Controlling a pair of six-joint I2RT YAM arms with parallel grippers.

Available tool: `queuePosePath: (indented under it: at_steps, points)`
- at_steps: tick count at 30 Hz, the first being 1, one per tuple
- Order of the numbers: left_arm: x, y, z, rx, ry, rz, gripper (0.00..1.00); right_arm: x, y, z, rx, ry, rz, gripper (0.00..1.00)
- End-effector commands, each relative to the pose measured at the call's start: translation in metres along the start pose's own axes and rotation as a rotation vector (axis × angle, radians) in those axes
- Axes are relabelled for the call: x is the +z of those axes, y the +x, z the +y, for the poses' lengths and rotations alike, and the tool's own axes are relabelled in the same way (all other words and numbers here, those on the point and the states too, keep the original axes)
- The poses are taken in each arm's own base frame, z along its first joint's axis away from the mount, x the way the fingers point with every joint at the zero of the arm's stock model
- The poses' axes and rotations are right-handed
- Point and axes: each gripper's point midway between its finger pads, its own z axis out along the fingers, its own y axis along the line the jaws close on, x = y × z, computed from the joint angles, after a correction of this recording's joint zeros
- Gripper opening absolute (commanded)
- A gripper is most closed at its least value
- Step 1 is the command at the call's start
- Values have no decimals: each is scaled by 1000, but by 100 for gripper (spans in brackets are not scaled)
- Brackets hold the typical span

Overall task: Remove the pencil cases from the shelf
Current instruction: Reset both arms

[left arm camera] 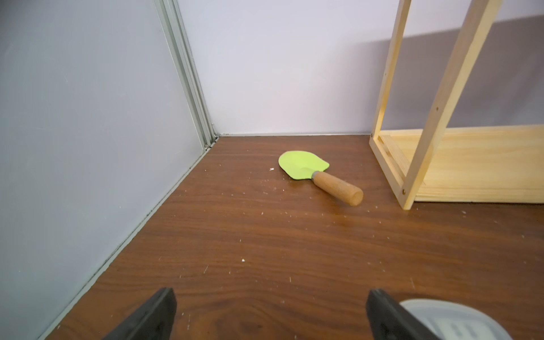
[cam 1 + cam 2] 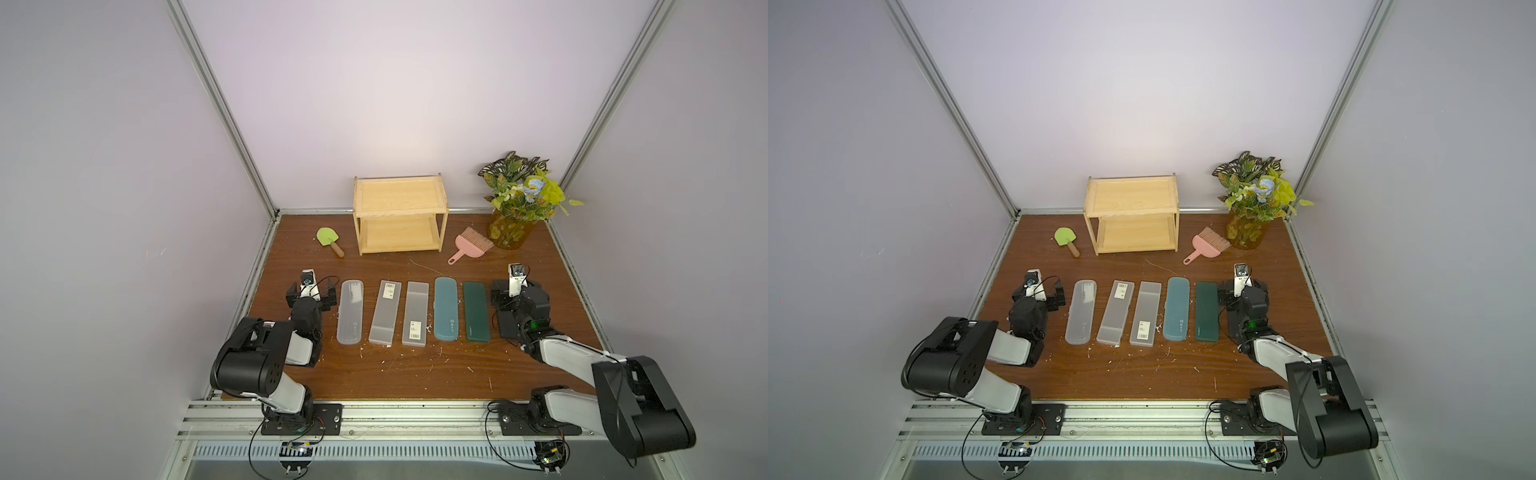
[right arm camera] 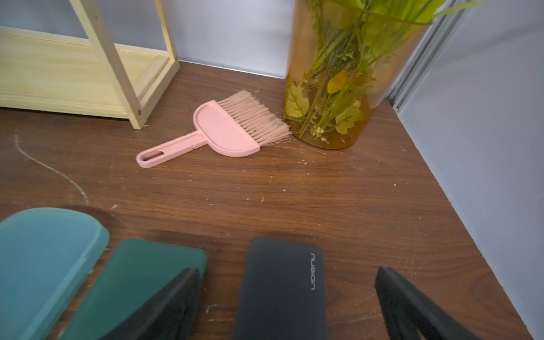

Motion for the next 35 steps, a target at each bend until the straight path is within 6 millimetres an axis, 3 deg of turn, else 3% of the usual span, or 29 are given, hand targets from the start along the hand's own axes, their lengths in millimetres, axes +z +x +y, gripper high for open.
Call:
queuePosePath:
  at_steps: [1,6,8,20,35]
  points:
    - [-3,-28,4,-18,-3,-124,99,1,-46,-11,79,37,-222,99]
    - [3,-26,-1,-2,18,-99,99,-8,-24,-12,92,36,-287,99]
    - [2,-26,-4,5,36,-99,99,-16,-27,-14,102,43,-333,100]
    - [5,-25,-2,0,20,-87,99,4,-22,-13,99,53,-249,99]
    - [5,-25,-7,12,50,-87,99,4,-22,-14,99,52,-249,99]
